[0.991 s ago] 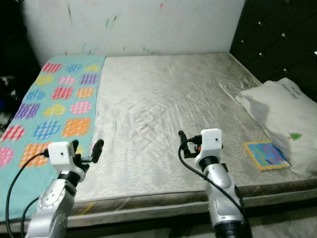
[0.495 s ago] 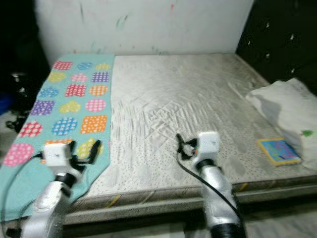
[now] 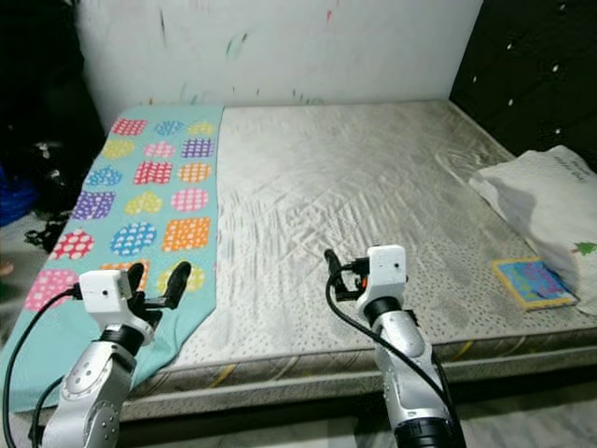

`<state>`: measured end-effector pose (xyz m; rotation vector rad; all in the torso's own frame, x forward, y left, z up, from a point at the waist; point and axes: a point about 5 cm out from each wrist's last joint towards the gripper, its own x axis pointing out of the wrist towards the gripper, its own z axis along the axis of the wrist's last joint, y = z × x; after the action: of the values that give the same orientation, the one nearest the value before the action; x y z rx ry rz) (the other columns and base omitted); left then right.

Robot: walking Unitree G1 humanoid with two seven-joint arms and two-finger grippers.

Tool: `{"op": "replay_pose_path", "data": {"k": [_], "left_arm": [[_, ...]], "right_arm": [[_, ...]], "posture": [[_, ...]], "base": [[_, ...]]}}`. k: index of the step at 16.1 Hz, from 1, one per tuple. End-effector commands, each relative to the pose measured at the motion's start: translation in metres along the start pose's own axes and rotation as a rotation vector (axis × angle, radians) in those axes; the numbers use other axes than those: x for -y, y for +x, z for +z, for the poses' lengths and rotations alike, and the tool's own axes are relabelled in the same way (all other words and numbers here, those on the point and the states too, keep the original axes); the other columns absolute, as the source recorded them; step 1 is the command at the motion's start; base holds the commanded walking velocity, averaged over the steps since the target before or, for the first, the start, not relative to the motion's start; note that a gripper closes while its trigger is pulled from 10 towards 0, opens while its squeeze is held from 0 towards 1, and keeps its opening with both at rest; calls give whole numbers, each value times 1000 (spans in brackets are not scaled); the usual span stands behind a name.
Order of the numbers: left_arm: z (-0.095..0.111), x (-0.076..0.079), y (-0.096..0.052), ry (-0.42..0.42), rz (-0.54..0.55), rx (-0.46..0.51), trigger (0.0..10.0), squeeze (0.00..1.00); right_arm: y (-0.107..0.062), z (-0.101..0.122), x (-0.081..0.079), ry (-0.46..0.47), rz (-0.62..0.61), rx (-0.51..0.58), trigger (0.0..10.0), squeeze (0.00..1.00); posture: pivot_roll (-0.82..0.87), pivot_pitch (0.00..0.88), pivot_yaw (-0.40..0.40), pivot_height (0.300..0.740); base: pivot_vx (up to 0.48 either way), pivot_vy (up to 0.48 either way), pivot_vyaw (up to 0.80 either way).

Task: Clean up the room

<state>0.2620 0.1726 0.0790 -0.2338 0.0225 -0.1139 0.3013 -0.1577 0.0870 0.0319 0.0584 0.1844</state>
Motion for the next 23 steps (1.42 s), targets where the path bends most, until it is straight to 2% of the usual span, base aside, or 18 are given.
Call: {"op": "replay_pose_path", "data": {"k": [1,8,16,19,23], "left_arm": [[3,0,0,-2,-5,5,10000,0],[2,1,2,0,-10,1,10000,0],[2,-2,4,-26,57,7,10000,0],[2,-2,5,-16,58,9,10000,0],[0,-1,5,-16,56,3,10000,0]], "right_arm": [[1,3,0,0,5,9,10000,0],[1,2,1,-1,2,7,10000,0],[-1,-4,4,-17,3,-11,10000,0],[-1,-4,1,31,17,-4,10000,0],[-2,-4,1,34,19,-6,10000,0]], "posture": [[-11,0,1,740],[-12,0,5,740],[-6,0,5,740],[-7,0,7,740],[-12,0,3,740]], "base": [[296,0,0],[301,0,0],[0,0,0],[0,365,0],[0,480,0]]}}
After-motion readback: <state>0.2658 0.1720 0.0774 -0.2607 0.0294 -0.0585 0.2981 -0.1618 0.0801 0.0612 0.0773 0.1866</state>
